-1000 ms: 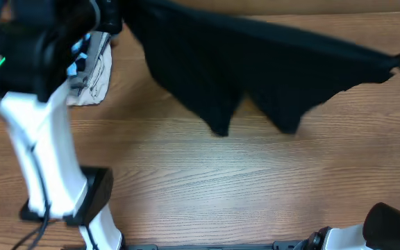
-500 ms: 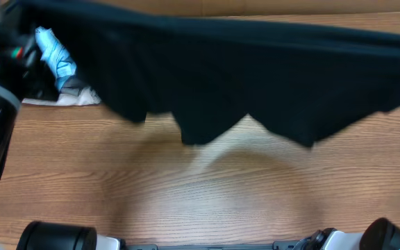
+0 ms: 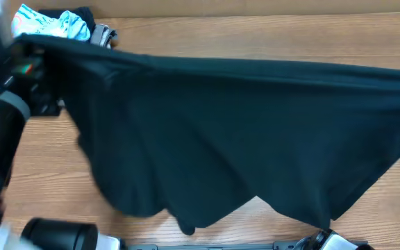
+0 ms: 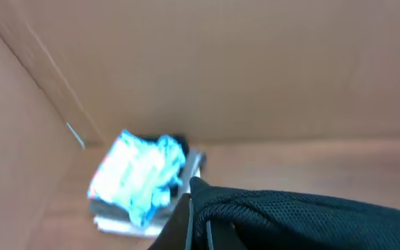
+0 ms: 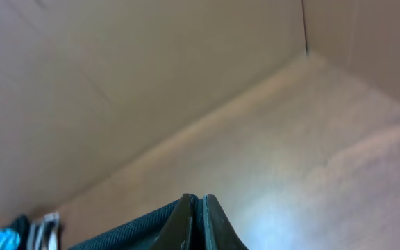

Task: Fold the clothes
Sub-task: 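Lift the shirt high with both grippers and shake it out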

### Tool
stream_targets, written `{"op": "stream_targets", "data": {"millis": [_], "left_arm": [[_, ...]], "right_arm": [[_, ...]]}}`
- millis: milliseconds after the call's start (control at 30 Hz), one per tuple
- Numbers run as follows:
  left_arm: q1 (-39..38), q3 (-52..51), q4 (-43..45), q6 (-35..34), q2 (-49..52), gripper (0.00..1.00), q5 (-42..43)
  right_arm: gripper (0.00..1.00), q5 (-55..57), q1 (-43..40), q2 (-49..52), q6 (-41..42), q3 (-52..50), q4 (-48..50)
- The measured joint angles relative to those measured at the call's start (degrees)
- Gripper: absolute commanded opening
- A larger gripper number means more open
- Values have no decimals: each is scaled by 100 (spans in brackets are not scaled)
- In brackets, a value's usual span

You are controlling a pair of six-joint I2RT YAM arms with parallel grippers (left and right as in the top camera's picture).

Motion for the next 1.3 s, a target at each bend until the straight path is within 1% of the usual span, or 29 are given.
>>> {"op": "stream_targets", "data": {"millis": [200, 333, 400, 533, 700, 800, 900, 1067, 1133, 1300], "left_arm": [[0, -942, 0, -144, 723, 4, 151], [-35, -1698, 0, -247, 1139, 4, 275], [-52, -1969, 7, -264, 1357, 4, 310], [-72, -2170, 179, -289, 1858, 4, 352], [-72, -2190, 632, -345, 2044, 4, 446], [-72, -2186, 789, -348, 1963, 4, 476], [-72, -2186, 835, -354, 1766, 4, 492], [-70, -2181, 859, -385, 977, 4, 474], [-63, -2144, 785, -393, 514, 4, 461], [-28, -2026, 527, -433, -420, 4, 365]], "right_arm": [[4, -122, 17, 308, -424, -1869, 13], [4, -177, 24, 573, -581, -2977, 393], [4, -179, 28, 688, -621, -3381, 658], [4, -197, 50, 844, -651, -3748, 1021], [4, -214, 52, 826, -660, -3720, 1117], [4, -201, 52, 820, -662, -3355, 931], [4, -175, 52, 752, -667, -2780, 660], [4, -92, 52, 470, -682, -1510, 55], [4, -46, 50, 262, -673, -1126, 28], [4, 94, 42, -350, -612, -811, 20]]}}
